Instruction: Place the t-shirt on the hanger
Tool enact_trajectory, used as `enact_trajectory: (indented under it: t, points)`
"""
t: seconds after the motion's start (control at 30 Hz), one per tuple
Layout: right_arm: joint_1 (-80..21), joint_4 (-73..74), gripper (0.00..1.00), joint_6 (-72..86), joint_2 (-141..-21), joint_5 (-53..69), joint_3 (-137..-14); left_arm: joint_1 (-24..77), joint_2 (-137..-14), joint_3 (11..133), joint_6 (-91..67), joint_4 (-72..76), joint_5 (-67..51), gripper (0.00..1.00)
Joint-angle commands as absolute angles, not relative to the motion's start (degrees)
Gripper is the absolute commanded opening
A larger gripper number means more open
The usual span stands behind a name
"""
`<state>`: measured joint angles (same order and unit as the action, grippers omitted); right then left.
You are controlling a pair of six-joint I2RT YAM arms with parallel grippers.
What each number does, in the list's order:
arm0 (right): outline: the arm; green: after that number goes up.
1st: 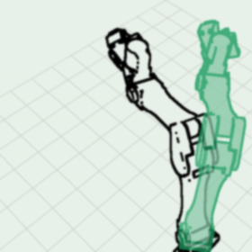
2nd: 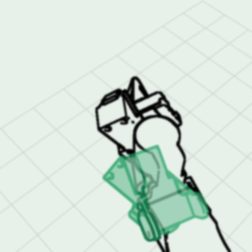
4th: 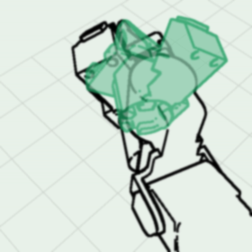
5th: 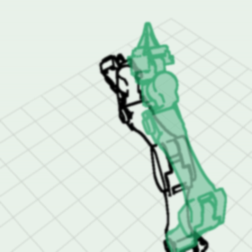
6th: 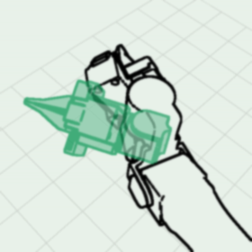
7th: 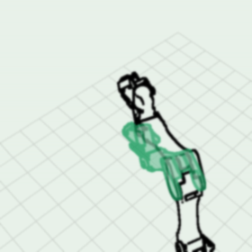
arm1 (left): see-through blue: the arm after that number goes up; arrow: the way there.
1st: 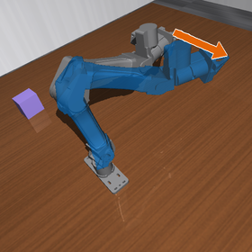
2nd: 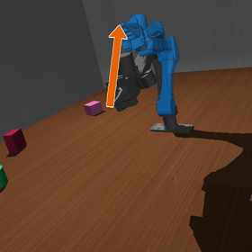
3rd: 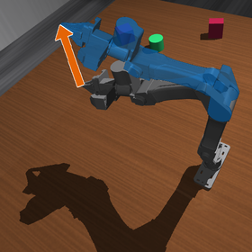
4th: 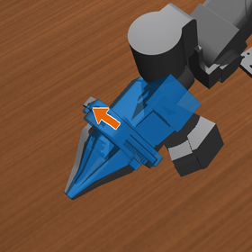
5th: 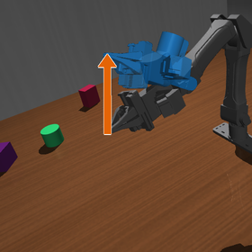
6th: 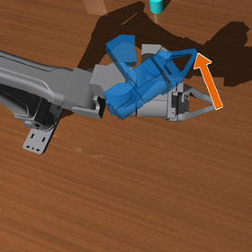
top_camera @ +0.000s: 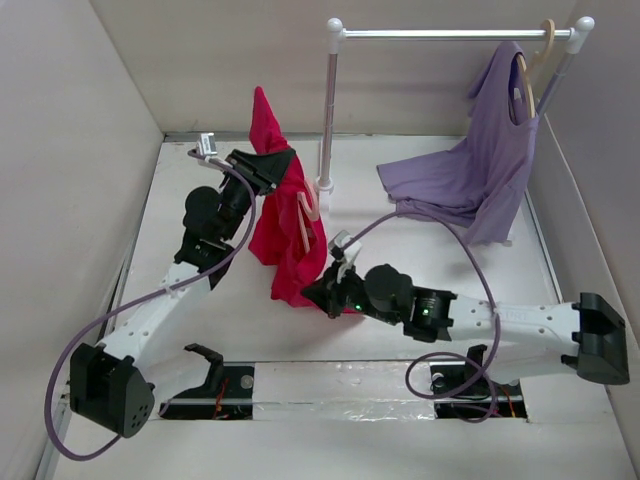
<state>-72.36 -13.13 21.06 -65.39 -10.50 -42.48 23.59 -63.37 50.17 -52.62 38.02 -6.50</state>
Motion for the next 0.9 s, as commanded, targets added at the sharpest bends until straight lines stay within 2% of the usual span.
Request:
enact_trajectory:
  t: [0.0,0.03,0.13,0.17,0.27,0.37,0.43,0.47,0.5,0.53,0.57,0.6,0.73,0.83,0.87]
  points:
    - [-72.25,-9.23,0.0,19.86,-71.0,-9.14,-47.63,24.08,-59.24,46.08,-55.63,41.84,-9.66,0.0]
    - [-72.25,-8.97,0.0,20.12,-72.23,-9.14,-48.07,24.08,-58.46,44.75,-56.07,41.84,-10.19,0.0]
    - [-72.25,-7.48,0.18,21.53,-74.53,-8.88,-47.9,22.76,-56.87,42.72,-56.51,39.74,-13.09,0.0]
    - [-72.25,-6.86,0.37,21.97,-73.49,-8.62,-47.55,22.07,-56.52,42.28,-56.51,39.38,-13.88,0.0]
    - [-72.25,-3.63,0.61,22.06,-70.24,-7.73,-46.67,22.06,-55.55,39.73,-56.6,39.99,-14.94,0.0]
    - [-72.25,2.43,0.67,22.24,-64.61,-10.45,-47.46,22.06,-56.16,38.23,-56.6,40.7,-15.73,0.0]
    - [-72.25,6.13,0.67,20.75,-61.88,-12.65,-50.17,22.06,-56.34,36.92,-56.95,42.35,-15.91,0.0]
    - [-72.25,9.28,0.63,20.13,-61.27,-13.44,-51.23,22.06,-56.86,36.48,-57.39,43.49,-16.08,0.0]
    - [-72.25,10.1,0.54,19.69,-60.48,-15.36,-52.02,22.06,-57.3,36.47,-57.91,43.94,-16.52,0.0]
    - [-72.25,10.02,0.37,19.51,-59.42,-16.16,-52.21,22.06,-57.83,36.91,-57.92,43.42,-17.05,0.0]
    - [-72.25,6.02,0.12,18.73,-59.15,-16.87,-51.68,22.06,-58.62,37.09,-57.83,43.24,-17.14,0.0]
    - [-72.25,3.89,0.02,17.24,-58.89,-17.75,-50.98,22.06,-58.62,36.74,-58.01,43.42,-17.23,0.0]
    - [-69.79,-3.07,0.0,15.47,-62.3,-18.89,-51.5,22.06,-59.06,37.0,-58.54,44.4,-17.58,0.0]
    - [-69.26,-4.65,0.07,16.08,-65.38,-17.06,-53.35,22.06,-58.71,37.01,-57.92,43.77,-16.79,0.0]
    - [-69.26,-5.88,0.13,16.0,-65.91,-16.53,-53.52,22.06,-58.36,36.74,-58.01,43.86,-16.53,0.0]
